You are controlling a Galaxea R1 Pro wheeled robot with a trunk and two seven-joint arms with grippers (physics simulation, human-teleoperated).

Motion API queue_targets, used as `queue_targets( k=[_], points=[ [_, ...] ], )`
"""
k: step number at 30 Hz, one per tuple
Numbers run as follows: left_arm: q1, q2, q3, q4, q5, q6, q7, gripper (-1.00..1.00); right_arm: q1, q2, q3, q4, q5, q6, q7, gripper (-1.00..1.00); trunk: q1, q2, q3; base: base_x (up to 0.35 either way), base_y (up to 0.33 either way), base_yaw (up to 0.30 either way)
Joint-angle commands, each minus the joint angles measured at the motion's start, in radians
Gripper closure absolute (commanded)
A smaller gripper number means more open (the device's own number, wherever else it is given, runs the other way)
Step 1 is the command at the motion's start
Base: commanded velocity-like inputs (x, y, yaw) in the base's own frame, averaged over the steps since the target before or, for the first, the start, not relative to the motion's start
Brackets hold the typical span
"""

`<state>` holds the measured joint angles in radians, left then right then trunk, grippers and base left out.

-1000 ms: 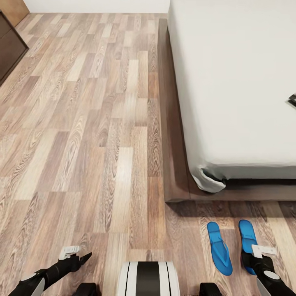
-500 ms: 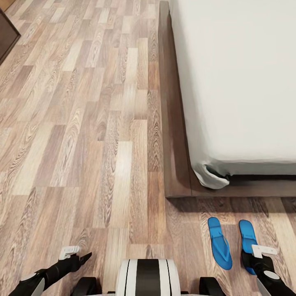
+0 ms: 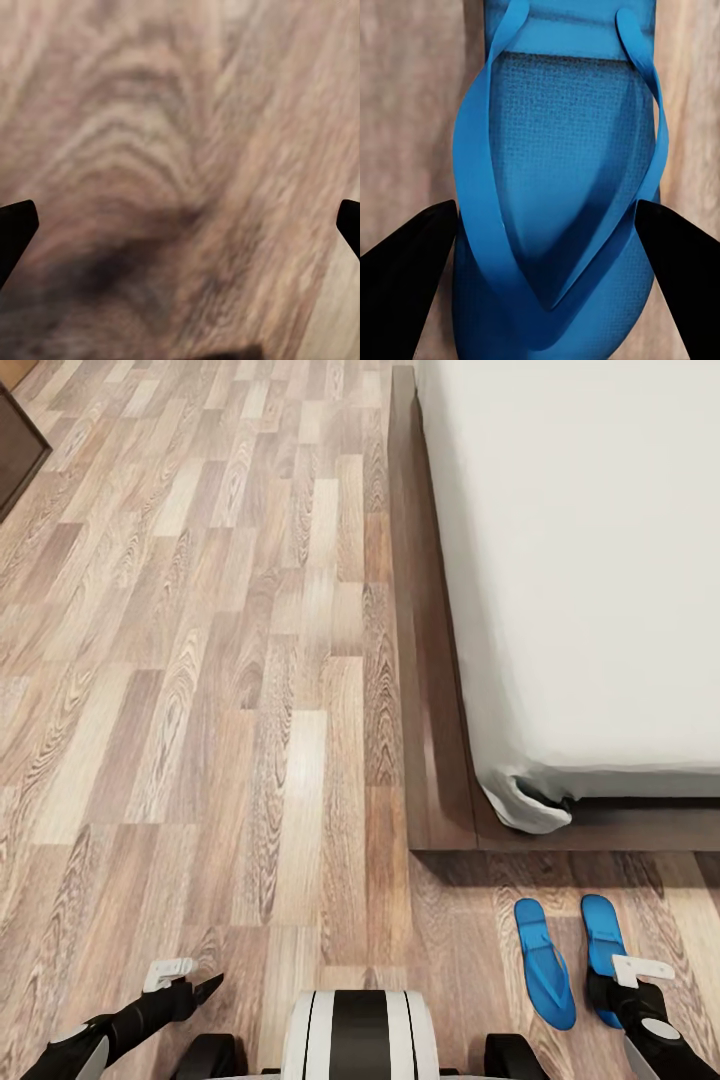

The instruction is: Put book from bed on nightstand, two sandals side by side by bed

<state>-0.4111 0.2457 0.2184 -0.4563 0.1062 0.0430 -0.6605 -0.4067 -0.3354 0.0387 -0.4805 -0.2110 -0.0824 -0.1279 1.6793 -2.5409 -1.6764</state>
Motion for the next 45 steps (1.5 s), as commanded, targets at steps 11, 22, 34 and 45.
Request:
queue_targets(
  k=[11,22,34,45],
  points=[
    [0.0,0.001,0.003,0.001,0.006,0.005,-0.005,-1.0,0.0,-0.001,0.004,0.0,-0.01,-0.004,-0.003,1.0,0.0,0.0,0.0,0.003,0.046,0.0],
    [0.0,0.0,0.003,0.001,0.006,0.005,-0.004,-1.0,0.0,-0.001,0.004,0.0,-0.01,-0.004,-0.003,1.0,0.001,-0.001,-0.012,0.0,0.01,0.0],
    [0.0,0.0,0.002,0.001,0.006,0.005,-0.005,-1.0,0.0,-0.001,0.004,0.0,-0.01,-0.004,-0.003,1.0,0.002,-0.001,-0.016,0.0,0.0,0.0],
    [0.0,0.0,0.002,0.001,0.006,0.005,-0.005,-1.0,0.0,-0.001,0.003,-0.005,-0.01,-0.003,-0.004,-1.0,0.002,-0.001,-0.016,0.0,0.0,0.0]
  ],
)
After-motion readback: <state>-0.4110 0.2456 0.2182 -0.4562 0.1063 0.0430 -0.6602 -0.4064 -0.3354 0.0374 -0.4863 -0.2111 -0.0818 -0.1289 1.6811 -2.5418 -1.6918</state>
